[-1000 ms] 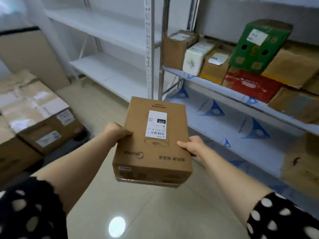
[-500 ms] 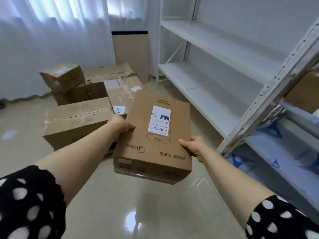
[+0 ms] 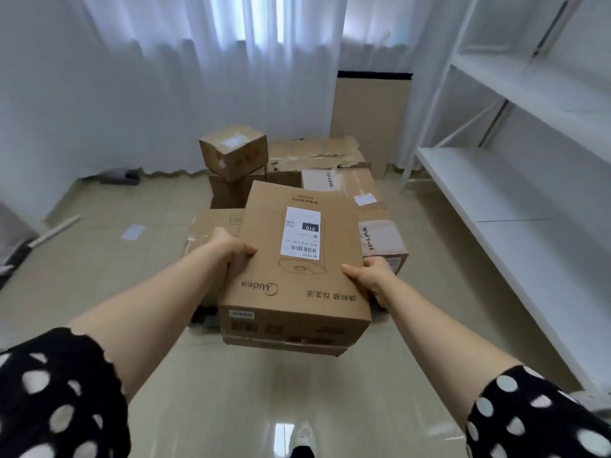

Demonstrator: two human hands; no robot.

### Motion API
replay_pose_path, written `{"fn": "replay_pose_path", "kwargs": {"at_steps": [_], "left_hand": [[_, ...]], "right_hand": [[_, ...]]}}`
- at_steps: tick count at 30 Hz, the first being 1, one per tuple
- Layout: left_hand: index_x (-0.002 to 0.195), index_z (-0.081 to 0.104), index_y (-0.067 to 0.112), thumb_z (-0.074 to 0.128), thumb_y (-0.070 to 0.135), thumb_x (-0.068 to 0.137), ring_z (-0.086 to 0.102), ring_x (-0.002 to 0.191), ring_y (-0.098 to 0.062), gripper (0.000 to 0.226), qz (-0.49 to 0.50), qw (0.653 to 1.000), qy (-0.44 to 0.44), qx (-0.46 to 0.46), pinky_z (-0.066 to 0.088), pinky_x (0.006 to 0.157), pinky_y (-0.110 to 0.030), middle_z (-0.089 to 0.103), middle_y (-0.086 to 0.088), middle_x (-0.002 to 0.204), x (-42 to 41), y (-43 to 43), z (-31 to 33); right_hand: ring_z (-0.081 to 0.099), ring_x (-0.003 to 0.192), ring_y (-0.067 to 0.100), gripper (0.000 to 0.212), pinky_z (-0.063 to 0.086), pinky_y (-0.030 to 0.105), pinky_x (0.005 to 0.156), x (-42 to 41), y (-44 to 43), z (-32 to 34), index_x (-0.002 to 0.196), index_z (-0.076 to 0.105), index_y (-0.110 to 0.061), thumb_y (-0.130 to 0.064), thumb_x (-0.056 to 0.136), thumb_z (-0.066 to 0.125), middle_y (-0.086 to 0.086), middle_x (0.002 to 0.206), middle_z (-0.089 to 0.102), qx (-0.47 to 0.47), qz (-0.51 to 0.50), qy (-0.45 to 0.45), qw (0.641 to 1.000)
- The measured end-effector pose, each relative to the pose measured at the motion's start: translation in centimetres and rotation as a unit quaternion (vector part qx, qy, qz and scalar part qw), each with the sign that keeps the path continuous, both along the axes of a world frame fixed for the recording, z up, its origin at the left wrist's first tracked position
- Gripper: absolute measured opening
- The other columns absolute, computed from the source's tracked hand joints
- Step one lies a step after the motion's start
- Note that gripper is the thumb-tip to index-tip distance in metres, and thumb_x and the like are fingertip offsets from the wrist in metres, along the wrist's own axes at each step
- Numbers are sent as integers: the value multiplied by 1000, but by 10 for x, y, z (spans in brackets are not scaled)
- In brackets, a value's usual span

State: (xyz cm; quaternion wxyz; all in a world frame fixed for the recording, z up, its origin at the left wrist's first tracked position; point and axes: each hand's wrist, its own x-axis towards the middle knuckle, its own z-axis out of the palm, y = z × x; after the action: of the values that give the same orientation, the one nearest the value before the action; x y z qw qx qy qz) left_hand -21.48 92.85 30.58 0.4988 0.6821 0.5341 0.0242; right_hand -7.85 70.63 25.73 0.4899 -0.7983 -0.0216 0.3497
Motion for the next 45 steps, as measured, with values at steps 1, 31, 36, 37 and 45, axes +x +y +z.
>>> {"fn": "replay_pose_path", "kwargs": {"at_steps": [1, 31, 36, 37, 45], "left_hand": [[112, 51, 7, 78, 19, 76, 59, 104, -32, 47, 5, 1000, 10, -2, 52, 89, -47, 60, -12, 110, 4, 21, -2], [118, 56, 7, 77, 20, 78, 63, 99, -36, 46, 56, 995, 65, -45, 53, 86, -46, 63, -15, 113, 82, 516, -59], [115, 61, 7, 79, 17, 74, 65, 96, -35, 45, 87, 992, 80, -29, 52, 90, -47, 66, -14, 109, 95, 577, -73], [116, 61, 6, 79, 16, 74, 64, 97, -35, 47, 93, 992, 80, -24, 52, 91, -47, 66, -14, 111, 99, 590, -76], [121, 57, 2, 78, 16, 75, 59, 104, -38, 52, 95, 988, 120, -10, 49, 91, -42, 60, -19, 118, 139, 704, -118]], "right_hand": [[64, 92, 24, 29, 55, 34, 72, 8, 20, 1, 110, 60, -6, -20, 86, 69, 10, 104, 67, 0, 14, 4, 1000], [60, 96, 21, 34, 49, 32, 77, 91, 536, -53, 123, 56, -6, -22, 94, 59, 7, 116, 64, -27, 58, 24, 998], [57, 81, 11, 29, 45, 22, 59, 108, 600, -67, 121, 55, -12, -23, 95, 55, 4, 110, 62, -8, 81, 43, 996], [58, 86, 13, 30, 47, 23, 62, 110, 613, -71, 122, 55, -12, -24, 95, 55, 5, 115, 63, -8, 85, 48, 995], [59, 103, 22, 31, 50, 31, 78, 130, 720, -116, 123, 55, -9, -18, 93, 55, 8, 120, 62, -32, 75, 46, 996]]}}
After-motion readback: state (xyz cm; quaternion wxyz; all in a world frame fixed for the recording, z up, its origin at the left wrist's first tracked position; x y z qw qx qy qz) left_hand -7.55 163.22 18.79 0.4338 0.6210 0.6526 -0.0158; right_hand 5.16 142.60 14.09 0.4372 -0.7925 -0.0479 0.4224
